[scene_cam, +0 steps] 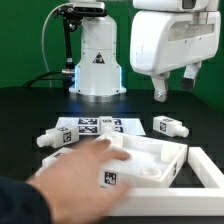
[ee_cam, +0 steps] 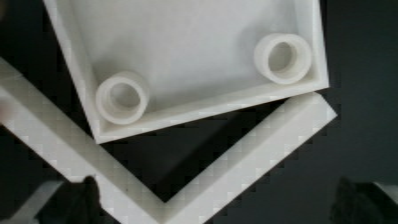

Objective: Assemble square table

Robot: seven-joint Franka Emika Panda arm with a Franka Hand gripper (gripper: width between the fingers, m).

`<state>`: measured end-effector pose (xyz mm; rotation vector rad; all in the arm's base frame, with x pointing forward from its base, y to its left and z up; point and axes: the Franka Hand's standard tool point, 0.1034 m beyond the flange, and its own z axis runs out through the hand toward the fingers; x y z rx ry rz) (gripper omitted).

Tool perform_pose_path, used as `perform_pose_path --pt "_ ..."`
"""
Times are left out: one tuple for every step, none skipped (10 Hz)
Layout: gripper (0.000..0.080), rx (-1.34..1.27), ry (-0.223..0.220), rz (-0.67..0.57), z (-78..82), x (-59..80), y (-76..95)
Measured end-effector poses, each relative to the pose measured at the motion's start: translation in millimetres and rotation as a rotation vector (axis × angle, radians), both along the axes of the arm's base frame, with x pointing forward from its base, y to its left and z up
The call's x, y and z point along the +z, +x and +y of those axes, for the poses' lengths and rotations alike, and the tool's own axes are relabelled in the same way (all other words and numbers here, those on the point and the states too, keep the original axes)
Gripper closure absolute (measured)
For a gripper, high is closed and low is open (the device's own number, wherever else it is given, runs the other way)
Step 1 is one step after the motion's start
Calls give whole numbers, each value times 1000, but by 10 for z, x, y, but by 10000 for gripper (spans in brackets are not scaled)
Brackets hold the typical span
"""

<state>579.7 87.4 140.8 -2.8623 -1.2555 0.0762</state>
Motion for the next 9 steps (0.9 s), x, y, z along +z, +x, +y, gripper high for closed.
perform_pose_path --pt "150 0 0 1 0 -1 -1" --pt "150 0 0 1 0 -1 -1" --pt "150 -1 0 1 -2 -2 -2" --pt "150 -16 1 -7 -30 -17 3" --pt "150 -93 4 -54 -143 -81 13" --pt "150 -180 13 -66 -299 -171 -37" --pt "150 -214 16 -78 -480 -251 -81" --pt "150 -113 10 -89 -706 -324 -137" --pt "150 -88 5 -93 -925 -384 -178"
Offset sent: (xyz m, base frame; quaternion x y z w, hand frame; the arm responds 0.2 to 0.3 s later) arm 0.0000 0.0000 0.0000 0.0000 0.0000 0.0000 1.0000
